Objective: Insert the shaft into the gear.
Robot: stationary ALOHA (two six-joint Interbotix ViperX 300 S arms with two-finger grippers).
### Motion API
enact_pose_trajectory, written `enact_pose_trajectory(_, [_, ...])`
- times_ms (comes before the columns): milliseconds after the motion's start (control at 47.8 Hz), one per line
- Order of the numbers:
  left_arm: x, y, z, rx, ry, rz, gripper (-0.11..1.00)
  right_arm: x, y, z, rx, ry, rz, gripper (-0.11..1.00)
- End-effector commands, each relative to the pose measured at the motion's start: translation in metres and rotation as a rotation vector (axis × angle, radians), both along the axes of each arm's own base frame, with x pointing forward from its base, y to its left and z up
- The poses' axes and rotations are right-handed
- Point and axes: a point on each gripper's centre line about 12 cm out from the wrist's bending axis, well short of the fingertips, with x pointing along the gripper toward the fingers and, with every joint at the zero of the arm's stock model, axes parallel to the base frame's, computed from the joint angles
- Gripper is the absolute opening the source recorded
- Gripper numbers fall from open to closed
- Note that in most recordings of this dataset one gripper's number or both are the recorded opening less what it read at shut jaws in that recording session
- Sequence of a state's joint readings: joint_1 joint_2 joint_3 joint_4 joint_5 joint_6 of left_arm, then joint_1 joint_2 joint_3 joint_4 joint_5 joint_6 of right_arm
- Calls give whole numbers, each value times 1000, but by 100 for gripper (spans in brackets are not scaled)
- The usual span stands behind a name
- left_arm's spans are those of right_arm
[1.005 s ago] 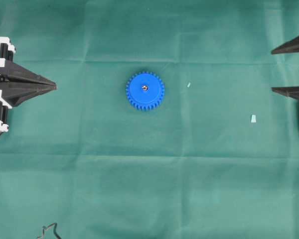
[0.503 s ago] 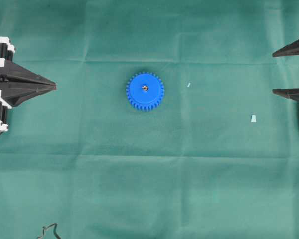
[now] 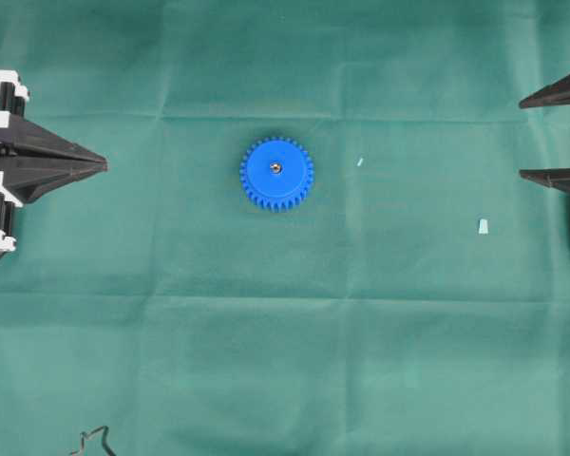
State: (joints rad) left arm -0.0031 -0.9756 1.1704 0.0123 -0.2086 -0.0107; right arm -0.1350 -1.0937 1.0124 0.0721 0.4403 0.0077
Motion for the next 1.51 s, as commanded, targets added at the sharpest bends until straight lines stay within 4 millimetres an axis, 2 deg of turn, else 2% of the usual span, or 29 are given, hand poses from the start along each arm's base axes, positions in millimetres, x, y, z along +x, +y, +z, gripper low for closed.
enact_pose_trajectory(0, [2,0,11,3,-28,-2,0,2,-1,4,-1,-8,-2,95])
enact_pose_trajectory(1487, [2,0,11,3,-20,-2,0,6,-1,-4,0,22,-1,95])
